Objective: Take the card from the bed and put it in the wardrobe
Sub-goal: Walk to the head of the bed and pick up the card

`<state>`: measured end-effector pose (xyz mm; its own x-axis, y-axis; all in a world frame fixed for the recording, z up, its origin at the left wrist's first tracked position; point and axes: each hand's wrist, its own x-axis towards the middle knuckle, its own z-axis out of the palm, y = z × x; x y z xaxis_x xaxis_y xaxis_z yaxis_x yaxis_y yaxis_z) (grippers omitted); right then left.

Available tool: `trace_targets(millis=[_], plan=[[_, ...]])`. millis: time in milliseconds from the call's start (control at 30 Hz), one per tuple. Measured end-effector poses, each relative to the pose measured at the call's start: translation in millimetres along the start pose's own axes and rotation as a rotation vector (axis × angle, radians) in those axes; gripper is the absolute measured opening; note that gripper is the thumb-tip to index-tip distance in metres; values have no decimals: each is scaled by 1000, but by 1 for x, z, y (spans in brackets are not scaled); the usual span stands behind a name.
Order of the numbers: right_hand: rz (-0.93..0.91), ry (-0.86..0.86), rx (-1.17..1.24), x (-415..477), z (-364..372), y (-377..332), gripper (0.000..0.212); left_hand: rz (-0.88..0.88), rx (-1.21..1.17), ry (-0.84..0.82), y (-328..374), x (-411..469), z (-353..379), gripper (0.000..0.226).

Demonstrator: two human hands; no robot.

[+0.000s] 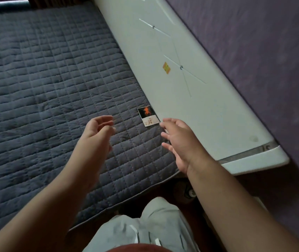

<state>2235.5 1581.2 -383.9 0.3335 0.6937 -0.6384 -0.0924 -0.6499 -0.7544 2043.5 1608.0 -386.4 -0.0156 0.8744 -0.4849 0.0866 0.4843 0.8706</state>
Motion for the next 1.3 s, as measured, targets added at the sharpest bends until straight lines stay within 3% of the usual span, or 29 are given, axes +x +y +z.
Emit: trace_targets(millis=[167, 500, 767, 967, 1300], plan=[[0, -41, -79, 53, 16, -16, 7, -49, -34, 49, 4, 41, 4, 28], [58, -106, -273, 198, 38, -15, 41, -136, -38, 167, -12, 133, 35, 31], [32, -198, -620, 307, 52, 51, 51, -154, -22, 183, -41, 187, 62, 32], [134, -227, -939, 366, 57, 117, 63, -220, -19, 184, -76, 212, 79, 32], [105, -270, -1160, 433, 67, 167, 64, -244, 15, 217, -114, 255, 93, 31]])
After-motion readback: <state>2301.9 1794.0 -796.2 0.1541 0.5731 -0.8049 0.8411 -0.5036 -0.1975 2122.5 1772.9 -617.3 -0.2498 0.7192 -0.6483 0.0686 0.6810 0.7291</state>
